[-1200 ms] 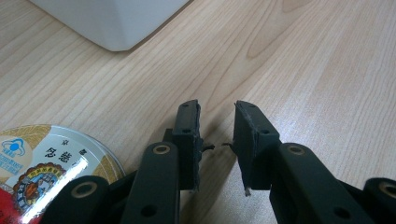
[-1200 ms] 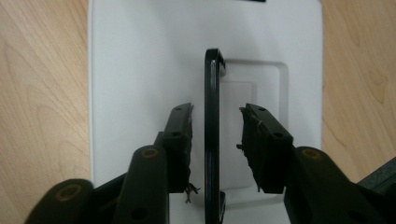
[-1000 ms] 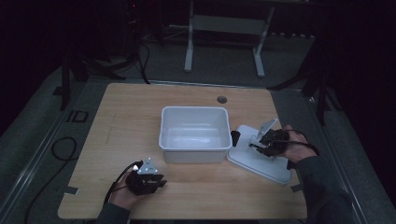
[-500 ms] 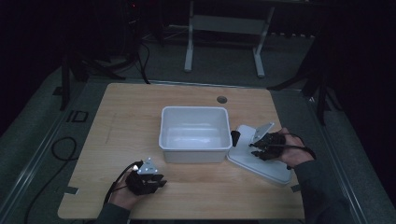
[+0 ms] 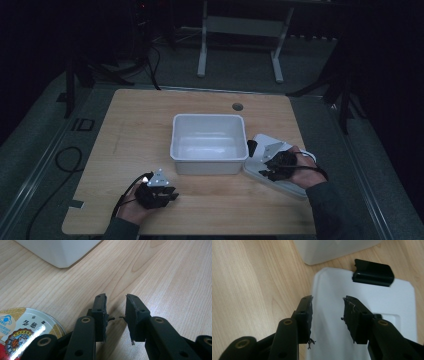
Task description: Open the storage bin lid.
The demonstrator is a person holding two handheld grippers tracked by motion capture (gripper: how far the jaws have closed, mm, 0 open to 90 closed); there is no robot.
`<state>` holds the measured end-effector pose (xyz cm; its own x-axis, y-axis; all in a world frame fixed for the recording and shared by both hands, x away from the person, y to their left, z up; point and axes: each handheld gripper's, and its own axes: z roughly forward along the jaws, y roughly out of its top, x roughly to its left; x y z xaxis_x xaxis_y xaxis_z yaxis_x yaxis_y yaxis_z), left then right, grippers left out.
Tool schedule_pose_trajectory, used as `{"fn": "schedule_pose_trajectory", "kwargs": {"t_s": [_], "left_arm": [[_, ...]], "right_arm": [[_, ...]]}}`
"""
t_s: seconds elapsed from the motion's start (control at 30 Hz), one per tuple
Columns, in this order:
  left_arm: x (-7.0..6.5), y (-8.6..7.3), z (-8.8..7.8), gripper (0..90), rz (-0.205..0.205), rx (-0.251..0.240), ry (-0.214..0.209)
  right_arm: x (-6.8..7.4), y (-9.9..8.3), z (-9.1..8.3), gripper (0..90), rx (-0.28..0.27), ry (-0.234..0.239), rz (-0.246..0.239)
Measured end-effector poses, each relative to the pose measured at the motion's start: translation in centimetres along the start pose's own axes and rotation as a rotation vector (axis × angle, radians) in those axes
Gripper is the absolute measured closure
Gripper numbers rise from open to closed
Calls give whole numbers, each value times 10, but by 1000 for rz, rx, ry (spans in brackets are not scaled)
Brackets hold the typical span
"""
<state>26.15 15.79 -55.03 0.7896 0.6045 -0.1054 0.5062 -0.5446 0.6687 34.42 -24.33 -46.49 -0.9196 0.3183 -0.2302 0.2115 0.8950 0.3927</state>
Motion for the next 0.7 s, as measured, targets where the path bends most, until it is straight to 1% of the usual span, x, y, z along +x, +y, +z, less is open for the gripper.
{"fn": "schedule_pose_trajectory", "kwargs": {"t_s": [0.13,0.17,0.23,0.37,0.47,0.7], "left_arm": [[0,0,0,704,-2,0,-2],[0,0,0,703,-3,0,-1],[0,0,0,702,-3,1,-2],[0,0,0,703,-9,-1,-7],[0,0,0,700,-6,0,-6],[0,0,0,696,-8,1,-6]], "right_arm": [[11,2,5,574,-34,1,12],[14,3,5,572,-34,-1,5],[20,4,7,569,-40,2,7],[29,6,11,562,-66,23,17],[34,6,16,560,-74,30,37],[47,2,33,539,-73,49,65]]}}
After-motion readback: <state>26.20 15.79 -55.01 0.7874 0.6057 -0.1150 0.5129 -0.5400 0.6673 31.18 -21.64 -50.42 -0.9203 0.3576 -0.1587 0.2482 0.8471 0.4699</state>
